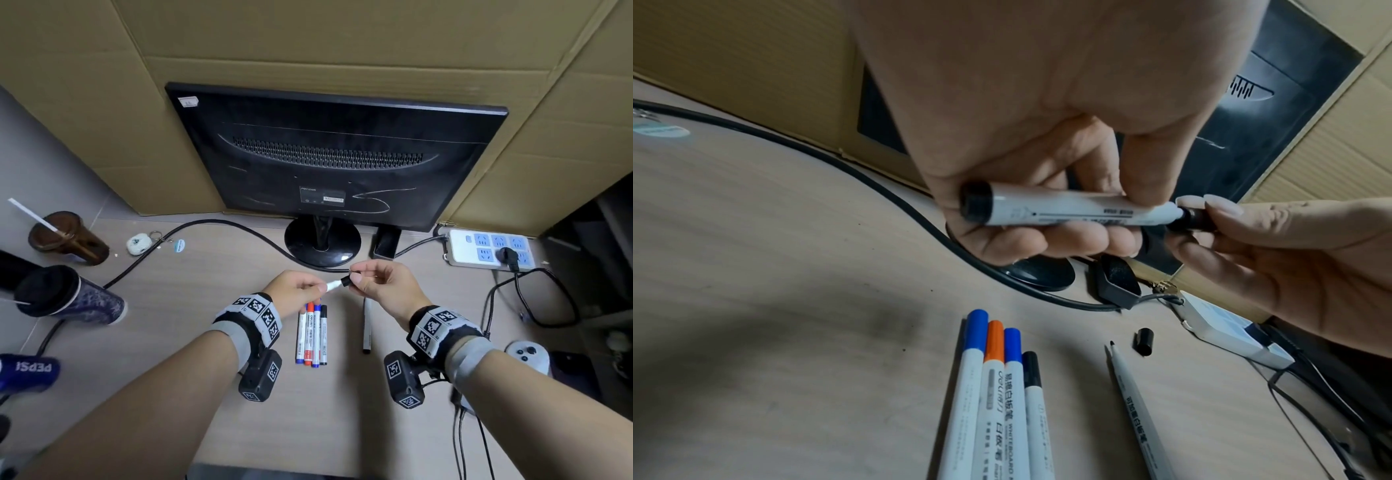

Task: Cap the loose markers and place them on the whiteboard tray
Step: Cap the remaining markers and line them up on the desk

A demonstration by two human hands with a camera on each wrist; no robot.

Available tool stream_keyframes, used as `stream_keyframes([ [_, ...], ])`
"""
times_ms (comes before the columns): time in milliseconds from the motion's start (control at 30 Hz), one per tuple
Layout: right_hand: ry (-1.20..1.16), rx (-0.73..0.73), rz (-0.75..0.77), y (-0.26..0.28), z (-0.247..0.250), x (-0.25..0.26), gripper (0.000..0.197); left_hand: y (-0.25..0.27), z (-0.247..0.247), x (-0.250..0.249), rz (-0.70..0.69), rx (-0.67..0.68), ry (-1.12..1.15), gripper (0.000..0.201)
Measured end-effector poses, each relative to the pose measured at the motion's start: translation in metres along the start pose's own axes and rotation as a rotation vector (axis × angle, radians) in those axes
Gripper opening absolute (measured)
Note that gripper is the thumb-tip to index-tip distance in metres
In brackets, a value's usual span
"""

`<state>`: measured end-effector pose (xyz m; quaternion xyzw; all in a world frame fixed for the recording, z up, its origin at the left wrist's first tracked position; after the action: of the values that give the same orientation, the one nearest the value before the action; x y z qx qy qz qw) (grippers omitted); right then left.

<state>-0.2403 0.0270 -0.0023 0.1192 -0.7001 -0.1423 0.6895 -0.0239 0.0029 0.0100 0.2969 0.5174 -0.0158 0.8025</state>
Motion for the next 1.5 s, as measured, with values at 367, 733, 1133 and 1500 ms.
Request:
stream_keyframes([
  [367, -0.001, 0.094, -0.013, 0.0, -0.01, 0.006, 0.015, -0.003, -0.001, -0.002, 0.008, 0.063, -0.029, 0.026],
  [733, 0.043, 0.12, -0.066, -0.001, -0.008, 0.018, 0.034, -0.001, -0.004, -0.018, 0.192, 0.014, -0.427, 0.081],
  [1133, 0.122, -0.058, -0.192, -0.001, 0.019, -0.008, 0.035, -0.011, -0.006, -0.018, 0.168, -0.061, -0.453, 0.065],
  [1500, 0.654, -0.138, -0.405, -0.007, 0.038, -0.048, 0.015, -0.029, 0.015, 0.055, 0.389, -0.196, -0.609, 0.027],
])
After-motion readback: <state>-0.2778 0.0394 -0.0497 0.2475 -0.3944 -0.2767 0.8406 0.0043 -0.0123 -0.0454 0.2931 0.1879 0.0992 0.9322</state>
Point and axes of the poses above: each hand's wrist, its own y-axis away from the middle knuckle, its own z-axis out of the back of the hand, x = y × z, the point moved 3 cm from there along -y, towards the middle knuckle, and after that the axes turned 3 degrees about y, right-handed, at the moved point
